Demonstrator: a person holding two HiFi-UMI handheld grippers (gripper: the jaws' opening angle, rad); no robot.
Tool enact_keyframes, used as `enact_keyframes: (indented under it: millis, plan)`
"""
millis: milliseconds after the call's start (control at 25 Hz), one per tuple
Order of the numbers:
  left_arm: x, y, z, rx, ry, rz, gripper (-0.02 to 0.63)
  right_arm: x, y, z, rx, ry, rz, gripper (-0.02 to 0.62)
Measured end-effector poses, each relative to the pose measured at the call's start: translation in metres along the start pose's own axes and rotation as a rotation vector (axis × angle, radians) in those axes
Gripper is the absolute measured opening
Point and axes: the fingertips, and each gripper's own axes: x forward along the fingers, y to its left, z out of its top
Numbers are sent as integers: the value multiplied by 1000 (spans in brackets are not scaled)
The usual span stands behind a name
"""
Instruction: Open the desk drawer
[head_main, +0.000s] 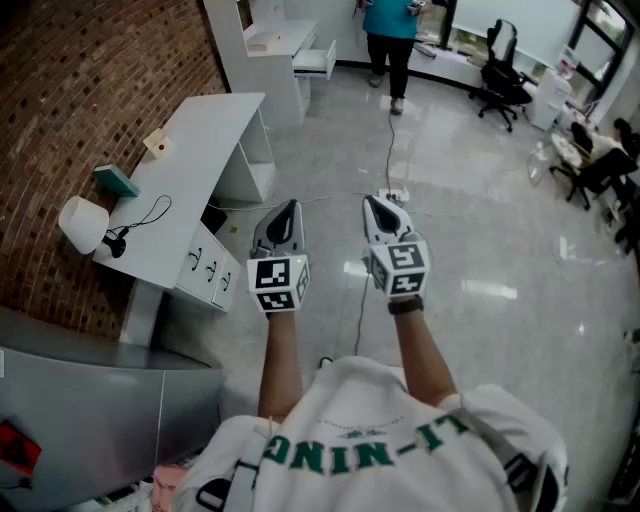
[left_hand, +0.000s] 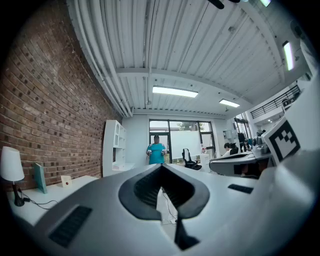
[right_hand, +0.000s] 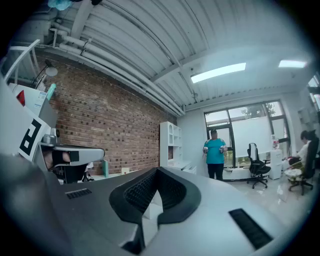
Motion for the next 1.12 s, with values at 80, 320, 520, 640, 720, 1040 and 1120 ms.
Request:
enact_keyframes:
  millis: [80,320,520,640,720,1040,1120]
  plan:
    - [1,24,-6,-7,9,11,-8,22,19,-2,0,0,21,-11]
    - [-15,97,-25,-25,34,95,-8,83,89,-12,-1,35,129,-11]
    - [-41,157,-42,-69,50,222,-8,124,154,-13,-23,51,269,-11]
    - [-60,191,-53,-95,60,314,-8,148,193,-13,-57,56,353,-10]
    - [-71,212,-61,-102,68,382,-8,163,221,-14,-62,52,435,-11]
    - [-101,280,-97,-126,118,653,-8,221,306,-47,-67,87,749,-10]
    - [-99,289,-101,-142,119,717,-8,233,320,-55,-70,100,838,-9]
